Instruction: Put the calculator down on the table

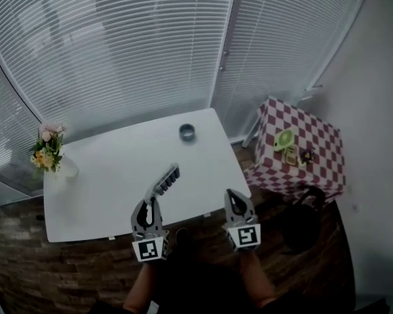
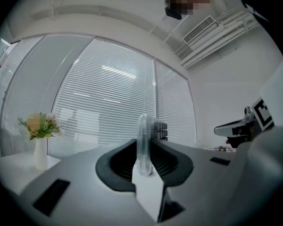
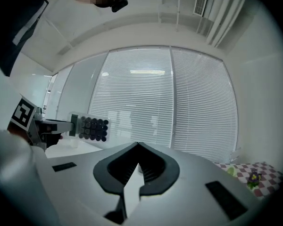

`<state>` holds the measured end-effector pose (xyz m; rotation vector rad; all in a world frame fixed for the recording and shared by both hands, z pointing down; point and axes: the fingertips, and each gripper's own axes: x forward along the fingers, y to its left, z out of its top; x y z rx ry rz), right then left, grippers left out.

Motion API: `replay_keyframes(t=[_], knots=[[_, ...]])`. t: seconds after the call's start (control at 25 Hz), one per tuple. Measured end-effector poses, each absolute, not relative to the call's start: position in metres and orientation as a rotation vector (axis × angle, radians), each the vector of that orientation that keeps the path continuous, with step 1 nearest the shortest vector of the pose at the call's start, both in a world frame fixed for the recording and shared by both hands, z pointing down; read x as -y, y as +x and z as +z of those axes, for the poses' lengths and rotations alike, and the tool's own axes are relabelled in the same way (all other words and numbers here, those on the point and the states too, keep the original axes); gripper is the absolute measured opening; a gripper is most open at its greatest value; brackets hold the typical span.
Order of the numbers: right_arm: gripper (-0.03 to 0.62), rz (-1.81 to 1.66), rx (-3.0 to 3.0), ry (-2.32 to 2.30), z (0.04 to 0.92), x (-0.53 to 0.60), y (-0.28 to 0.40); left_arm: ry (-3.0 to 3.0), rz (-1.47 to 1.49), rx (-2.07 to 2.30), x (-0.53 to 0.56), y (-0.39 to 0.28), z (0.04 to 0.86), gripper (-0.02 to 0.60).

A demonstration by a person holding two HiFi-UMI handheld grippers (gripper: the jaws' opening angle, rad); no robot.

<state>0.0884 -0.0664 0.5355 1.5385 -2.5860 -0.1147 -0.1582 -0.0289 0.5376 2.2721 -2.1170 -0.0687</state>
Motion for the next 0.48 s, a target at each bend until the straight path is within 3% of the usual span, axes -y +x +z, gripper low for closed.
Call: replay_keyframes(t=[0.48], knots=[[0.006, -0.113, 2.53, 1.596, 0.531, 0.111, 0.071, 2.32, -0.052, 2.02, 0.1, -0.166, 0.555, 0.083]])
